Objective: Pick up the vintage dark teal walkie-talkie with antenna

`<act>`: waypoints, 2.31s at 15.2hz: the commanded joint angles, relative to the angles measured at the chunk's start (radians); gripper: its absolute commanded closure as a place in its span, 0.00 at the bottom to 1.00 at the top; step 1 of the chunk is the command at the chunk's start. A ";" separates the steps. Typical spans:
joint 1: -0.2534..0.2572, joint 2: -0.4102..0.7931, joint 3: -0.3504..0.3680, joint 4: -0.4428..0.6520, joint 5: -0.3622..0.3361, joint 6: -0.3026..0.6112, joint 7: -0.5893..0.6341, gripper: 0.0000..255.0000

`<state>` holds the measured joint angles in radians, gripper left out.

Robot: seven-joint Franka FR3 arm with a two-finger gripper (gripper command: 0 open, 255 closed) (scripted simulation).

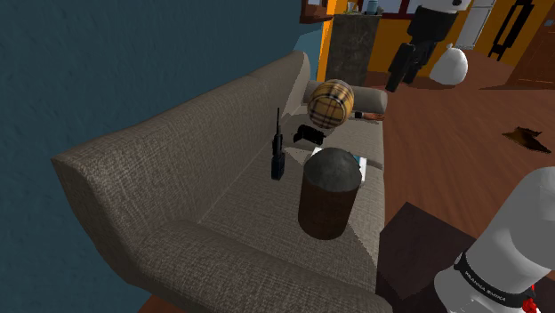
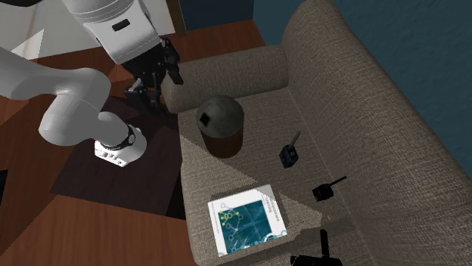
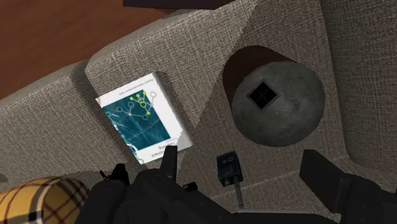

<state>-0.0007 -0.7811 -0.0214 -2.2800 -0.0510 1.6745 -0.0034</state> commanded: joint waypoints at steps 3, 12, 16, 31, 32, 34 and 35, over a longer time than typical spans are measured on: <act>-0.007 0.057 0.021 -0.003 0.015 0.047 0.056 0.00; -0.040 0.358 0.103 0.053 0.061 0.237 0.297 0.00; -0.052 0.507 0.127 0.113 0.068 0.304 0.399 0.00; -0.056 1.097 0.132 0.511 0.068 0.420 0.731 0.00; -0.055 1.138 0.128 0.548 0.070 0.420 0.749 0.00; -0.053 1.220 0.121 0.625 0.076 0.416 0.783 0.00; -0.052 1.261 0.117 0.666 0.080 0.413 0.799 0.00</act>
<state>-0.0572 0.4430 0.0977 -1.6506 0.0252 2.0910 0.7720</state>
